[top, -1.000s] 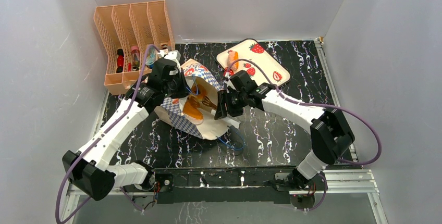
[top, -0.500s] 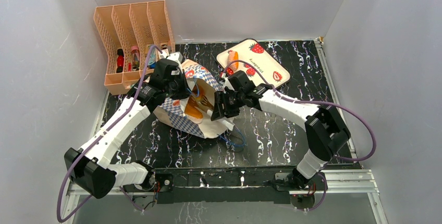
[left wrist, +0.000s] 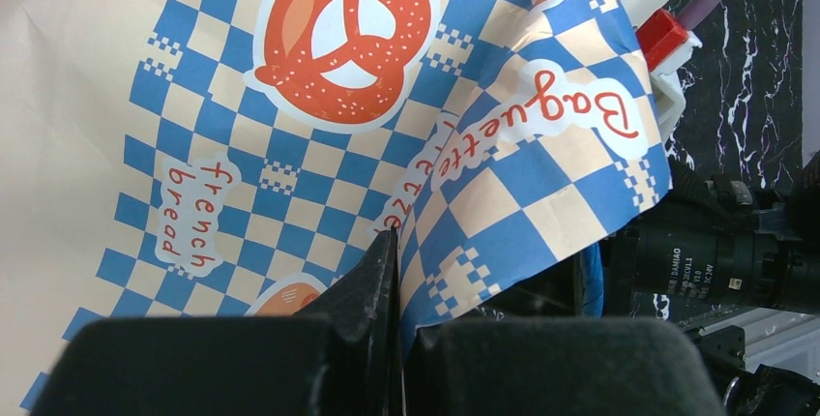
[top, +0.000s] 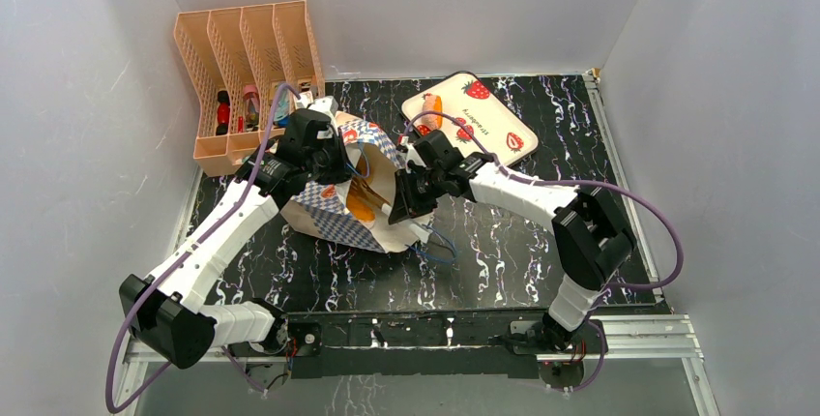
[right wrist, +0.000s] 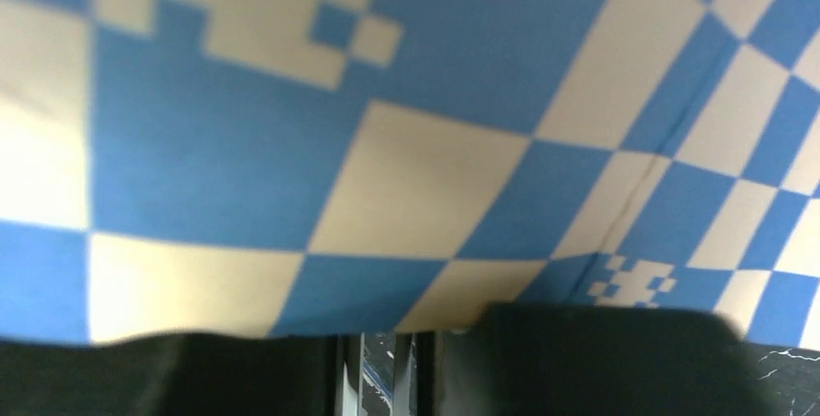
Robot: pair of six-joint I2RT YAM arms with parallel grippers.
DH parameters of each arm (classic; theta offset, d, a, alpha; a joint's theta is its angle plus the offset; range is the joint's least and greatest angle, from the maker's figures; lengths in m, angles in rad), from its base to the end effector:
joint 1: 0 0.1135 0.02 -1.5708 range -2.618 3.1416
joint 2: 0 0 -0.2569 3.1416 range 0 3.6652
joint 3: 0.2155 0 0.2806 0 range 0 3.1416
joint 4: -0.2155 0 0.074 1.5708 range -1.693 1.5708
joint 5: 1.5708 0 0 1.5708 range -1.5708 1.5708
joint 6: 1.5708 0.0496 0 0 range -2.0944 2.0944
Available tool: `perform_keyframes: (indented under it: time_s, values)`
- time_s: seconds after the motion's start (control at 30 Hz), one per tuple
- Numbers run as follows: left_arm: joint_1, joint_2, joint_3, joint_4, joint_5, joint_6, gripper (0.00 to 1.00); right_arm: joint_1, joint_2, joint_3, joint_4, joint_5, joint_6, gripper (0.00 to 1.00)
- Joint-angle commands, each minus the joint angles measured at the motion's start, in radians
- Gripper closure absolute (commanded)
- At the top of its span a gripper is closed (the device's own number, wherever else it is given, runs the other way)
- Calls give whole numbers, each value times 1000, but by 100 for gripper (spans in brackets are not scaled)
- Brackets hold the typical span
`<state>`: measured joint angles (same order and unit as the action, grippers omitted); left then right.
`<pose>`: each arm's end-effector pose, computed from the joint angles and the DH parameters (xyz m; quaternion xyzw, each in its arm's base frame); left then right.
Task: Take the fake bread out of the paper bag
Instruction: Pick up the fake bread from the paper bag.
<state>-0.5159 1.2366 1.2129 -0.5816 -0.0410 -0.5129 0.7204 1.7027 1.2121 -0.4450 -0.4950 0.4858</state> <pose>0.2731 -0.1525 0.3394 -0.0082 0.8855 -0.2125 0.4130 0.2803 0.2774 0.1972 -0.1838 0.9058 0.3634 0.1174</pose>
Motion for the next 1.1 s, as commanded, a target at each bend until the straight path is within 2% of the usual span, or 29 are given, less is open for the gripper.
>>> perform_keyframes:
  time_s: [0.0,0.2,0.57,1.07]
  values:
    - [2,-13,-6,23,21,-9,100,20,-22,69,42,1,-39,95]
    - [2,-25,-8,-2,-49,-21,100,22,-72,65,-12,46,-55,100]
    - [2,34,5,-20,-185,-53,100,21,-186,27,-92,104,-62,100]
    - [4,43,-39,17,-187,-89,100,21,-349,-10,-251,167,-35,100]
